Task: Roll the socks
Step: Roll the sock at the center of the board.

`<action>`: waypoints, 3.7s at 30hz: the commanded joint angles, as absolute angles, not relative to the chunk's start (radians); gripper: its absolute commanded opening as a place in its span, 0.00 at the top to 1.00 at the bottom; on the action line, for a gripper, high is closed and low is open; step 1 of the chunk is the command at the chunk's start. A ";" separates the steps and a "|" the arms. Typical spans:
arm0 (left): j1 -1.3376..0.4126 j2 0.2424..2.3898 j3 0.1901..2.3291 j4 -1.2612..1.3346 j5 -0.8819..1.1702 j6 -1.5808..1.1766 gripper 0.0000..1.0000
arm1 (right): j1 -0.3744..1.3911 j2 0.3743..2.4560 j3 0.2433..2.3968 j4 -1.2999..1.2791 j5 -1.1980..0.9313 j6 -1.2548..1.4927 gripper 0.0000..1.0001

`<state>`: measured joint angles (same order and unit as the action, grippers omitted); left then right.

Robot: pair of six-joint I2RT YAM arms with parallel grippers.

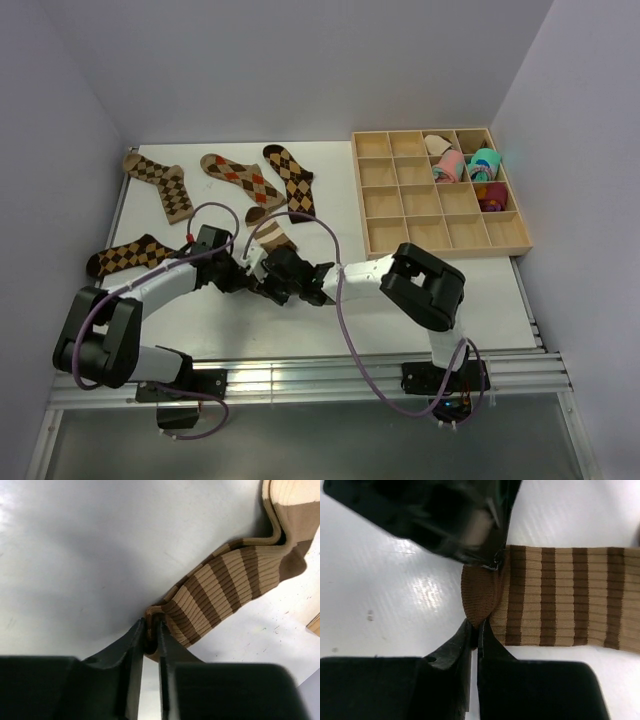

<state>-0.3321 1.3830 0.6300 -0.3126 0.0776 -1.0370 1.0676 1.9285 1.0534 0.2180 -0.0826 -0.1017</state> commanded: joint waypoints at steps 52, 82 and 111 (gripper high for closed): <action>-0.365 0.865 0.155 0.187 0.040 -1.157 0.57 | 0.710 2.214 1.223 0.095 -0.873 0.568 1.00; -0.365 1.072 0.199 0.299 0.072 -1.109 0.55 | 0.710 2.224 1.239 0.078 -0.877 0.561 1.00; -0.365 1.054 0.178 0.328 0.081 -1.086 0.45 | 0.709 2.230 1.244 0.071 -0.877 0.563 1.00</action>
<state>-0.3618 1.0500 0.1696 0.2913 0.0772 -1.1011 0.7132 2.1925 1.2373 0.1249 -0.9375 0.5861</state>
